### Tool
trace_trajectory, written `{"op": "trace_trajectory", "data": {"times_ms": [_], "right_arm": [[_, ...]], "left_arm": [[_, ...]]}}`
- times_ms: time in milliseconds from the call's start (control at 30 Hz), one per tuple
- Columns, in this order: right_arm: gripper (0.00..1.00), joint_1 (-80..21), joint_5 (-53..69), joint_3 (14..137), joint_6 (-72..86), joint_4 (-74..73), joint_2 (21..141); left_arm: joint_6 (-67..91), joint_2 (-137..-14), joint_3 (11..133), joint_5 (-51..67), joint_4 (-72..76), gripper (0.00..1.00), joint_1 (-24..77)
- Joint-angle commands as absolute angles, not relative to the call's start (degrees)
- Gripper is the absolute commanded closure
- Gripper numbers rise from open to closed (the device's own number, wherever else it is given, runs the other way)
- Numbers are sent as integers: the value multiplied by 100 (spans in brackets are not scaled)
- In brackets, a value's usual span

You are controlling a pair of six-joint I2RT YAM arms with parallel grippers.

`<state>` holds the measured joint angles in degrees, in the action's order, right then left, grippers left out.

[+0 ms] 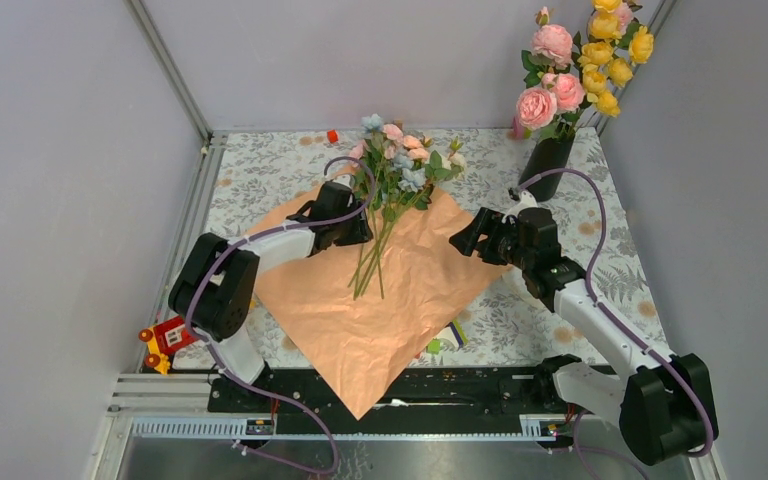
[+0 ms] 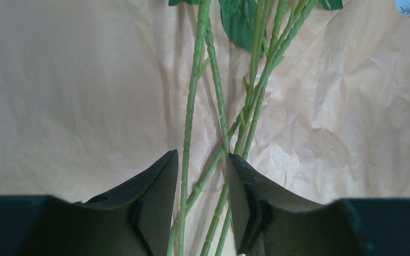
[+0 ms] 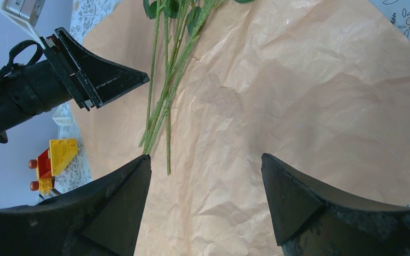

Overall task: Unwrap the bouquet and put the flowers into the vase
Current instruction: Pick up the fake flower from the wrapping paper.

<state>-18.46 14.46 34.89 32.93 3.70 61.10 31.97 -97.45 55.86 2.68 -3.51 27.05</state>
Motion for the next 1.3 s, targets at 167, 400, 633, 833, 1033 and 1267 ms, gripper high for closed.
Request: {"op": "trace_trajectory", "data": {"times_ms": [167, 400, 633, 833, 1033, 1267], "right_arm": [[19, -1901, 1466, 3753, 3300, 485, 6213], [19, -1900, 1494, 3792, 3311, 475, 6284], [19, -1899, 1529, 3812, 3334, 508, 6373], [20, -1898, 1538, 3816, 3344, 527, 6407], [20, -1903, 1535, 3794, 3337, 493, 6392], [20, -1898, 1515, 3775, 3314, 466, 6363]], "left_arm": [[2814, -10107, 6180, -340, -564, 65, 2820], [2778, -10308, 6329, -361, -665, 72, 2848], [2745, -10441, 6412, -390, -718, 78, 2854], [2720, -10564, 6473, -364, -729, 81, 2856], [2707, -10696, 6592, -268, -745, 85, 2852], [2682, -10641, 6603, -300, -756, 100, 2856]]}}
